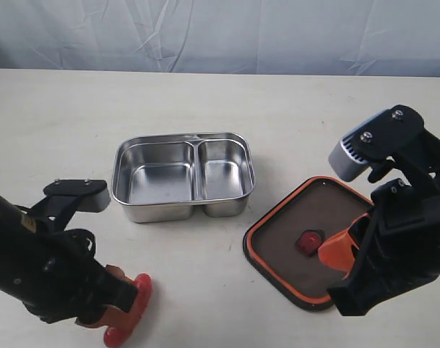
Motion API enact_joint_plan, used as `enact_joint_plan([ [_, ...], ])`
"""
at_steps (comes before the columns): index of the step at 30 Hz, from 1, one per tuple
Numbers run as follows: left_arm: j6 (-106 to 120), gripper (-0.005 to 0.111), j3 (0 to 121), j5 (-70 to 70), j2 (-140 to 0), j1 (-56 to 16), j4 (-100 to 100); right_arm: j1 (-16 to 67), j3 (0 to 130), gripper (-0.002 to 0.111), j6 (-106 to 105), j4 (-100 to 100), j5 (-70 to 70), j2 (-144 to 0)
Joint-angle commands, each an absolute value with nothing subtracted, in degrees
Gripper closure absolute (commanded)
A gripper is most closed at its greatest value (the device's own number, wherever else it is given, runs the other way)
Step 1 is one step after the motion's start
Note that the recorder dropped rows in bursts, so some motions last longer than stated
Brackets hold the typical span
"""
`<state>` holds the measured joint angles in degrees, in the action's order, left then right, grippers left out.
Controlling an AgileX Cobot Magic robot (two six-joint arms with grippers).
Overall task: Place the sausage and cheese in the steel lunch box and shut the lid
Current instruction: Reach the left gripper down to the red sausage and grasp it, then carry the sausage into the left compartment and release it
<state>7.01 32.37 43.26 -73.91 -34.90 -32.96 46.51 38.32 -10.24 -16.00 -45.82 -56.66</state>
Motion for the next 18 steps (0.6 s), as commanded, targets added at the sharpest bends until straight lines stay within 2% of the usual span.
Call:
enact_joint_plan([
  [1, 4.02, 0.052, 32.34, 39.06, -77.25, -37.65, -29.70, 46.85, 38.07, 0.108, -10.32, -15.50, -46.10, -56.31],
  [18, 3.52, 0.052, 32.34, 30.79, -90.24, -37.87, -31.58, 46.85, 38.07, 0.108, -10.32, -14.81, -46.09, -56.31],
])
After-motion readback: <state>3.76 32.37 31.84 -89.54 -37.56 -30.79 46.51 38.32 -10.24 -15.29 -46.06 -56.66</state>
